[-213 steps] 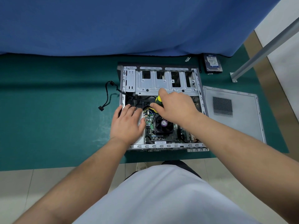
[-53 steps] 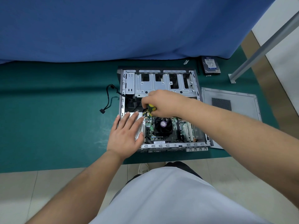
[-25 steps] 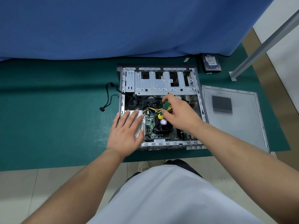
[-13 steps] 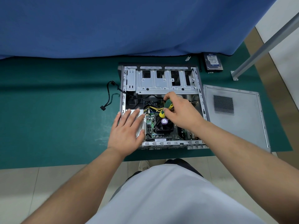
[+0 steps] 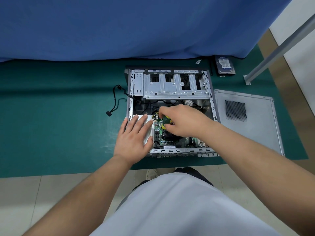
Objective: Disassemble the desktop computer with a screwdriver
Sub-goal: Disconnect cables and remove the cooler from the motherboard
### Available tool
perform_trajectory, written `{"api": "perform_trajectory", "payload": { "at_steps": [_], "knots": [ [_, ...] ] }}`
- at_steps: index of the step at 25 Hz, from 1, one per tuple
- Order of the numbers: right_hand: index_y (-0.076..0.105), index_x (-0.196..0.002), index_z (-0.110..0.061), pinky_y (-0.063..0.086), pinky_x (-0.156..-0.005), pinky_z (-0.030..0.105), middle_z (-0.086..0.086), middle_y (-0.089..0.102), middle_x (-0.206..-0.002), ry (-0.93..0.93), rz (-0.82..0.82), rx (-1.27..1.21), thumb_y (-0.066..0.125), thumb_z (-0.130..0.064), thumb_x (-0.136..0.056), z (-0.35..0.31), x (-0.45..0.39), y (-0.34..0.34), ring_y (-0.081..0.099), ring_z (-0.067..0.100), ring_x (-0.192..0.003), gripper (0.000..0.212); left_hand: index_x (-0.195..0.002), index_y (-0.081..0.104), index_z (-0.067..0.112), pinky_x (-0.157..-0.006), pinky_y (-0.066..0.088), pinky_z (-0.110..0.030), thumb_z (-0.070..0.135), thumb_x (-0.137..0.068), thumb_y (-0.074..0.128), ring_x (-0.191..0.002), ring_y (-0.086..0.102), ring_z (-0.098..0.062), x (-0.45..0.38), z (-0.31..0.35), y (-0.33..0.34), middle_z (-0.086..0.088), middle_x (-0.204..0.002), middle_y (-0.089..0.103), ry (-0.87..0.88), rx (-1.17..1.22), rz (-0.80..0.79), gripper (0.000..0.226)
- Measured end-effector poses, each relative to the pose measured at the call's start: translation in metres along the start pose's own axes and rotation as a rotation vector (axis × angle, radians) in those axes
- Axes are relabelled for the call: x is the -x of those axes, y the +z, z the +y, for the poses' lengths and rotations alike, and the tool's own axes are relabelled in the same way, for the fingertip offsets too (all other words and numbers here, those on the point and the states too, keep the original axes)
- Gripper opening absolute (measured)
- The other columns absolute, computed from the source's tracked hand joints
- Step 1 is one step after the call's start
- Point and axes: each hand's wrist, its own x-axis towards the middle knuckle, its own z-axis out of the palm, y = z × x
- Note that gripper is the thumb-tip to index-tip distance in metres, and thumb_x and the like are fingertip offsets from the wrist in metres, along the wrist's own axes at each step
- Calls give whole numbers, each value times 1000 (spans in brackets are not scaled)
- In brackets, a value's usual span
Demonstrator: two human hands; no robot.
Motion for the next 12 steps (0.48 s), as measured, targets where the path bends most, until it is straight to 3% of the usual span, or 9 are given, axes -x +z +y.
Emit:
{"api": "perform_trajectory", "payload": {
  "at_steps": [2,4,6,9,10,12],
  "knots": [
    [46,-121,-27,39,-54,34,-6,50,-66,121,95,149,36,-66,-99,-4,0,2,56,27,-69,46,-152,45,27,-126,14,-51,48,-97,42,-150,31,-25,0,0,0,5,-162,38,-1,-1,2,59],
    [50,-114,-23,28,-50,31,-7,36,-57,111,190,313,25,-65,-102,-7,-2,4,47,26,-62,50,-151,47,26,-126,15,-51,47,-96,43,-150,32,-26,0,0,0,4,-161,39,2,5,14,59],
    [50,-110,-20,26,-49,30,-6,40,-59,-69,164,375,27,-53,-102,-5,-3,1,50,25,-59,40,-151,47,26,-126,15,-51,47,-96,43,-150,32,-26,0,0,0,4,-161,40,4,4,14,59],
    [52,-113,-21,37,-59,34,-5,53,-75,-291,71,396,38,-45,-95,3,-5,-11,54,23,-73,34,-152,46,27,-126,15,-51,47,-96,44,-150,32,-26,0,0,1,4,-161,40,0,5,12,59],
    [52,-118,-22,39,-60,34,-4,55,-75,-263,80,430,36,-48,-96,2,-5,-12,54,23,-73,39,-152,46,27,-126,15,-51,47,-96,44,-150,32,-26,0,0,1,4,-161,39,2,4,11,59],
    [54,-124,-22,30,-49,29,-4,50,-62,-94,184,539,22,-58,-100,-5,-4,-9,45,24,-54,54,-152,46,26,-126,16,-52,47,-96,43,-150,32,-26,0,0,1,4,-161,39,7,1,15,59]
  ]
}}
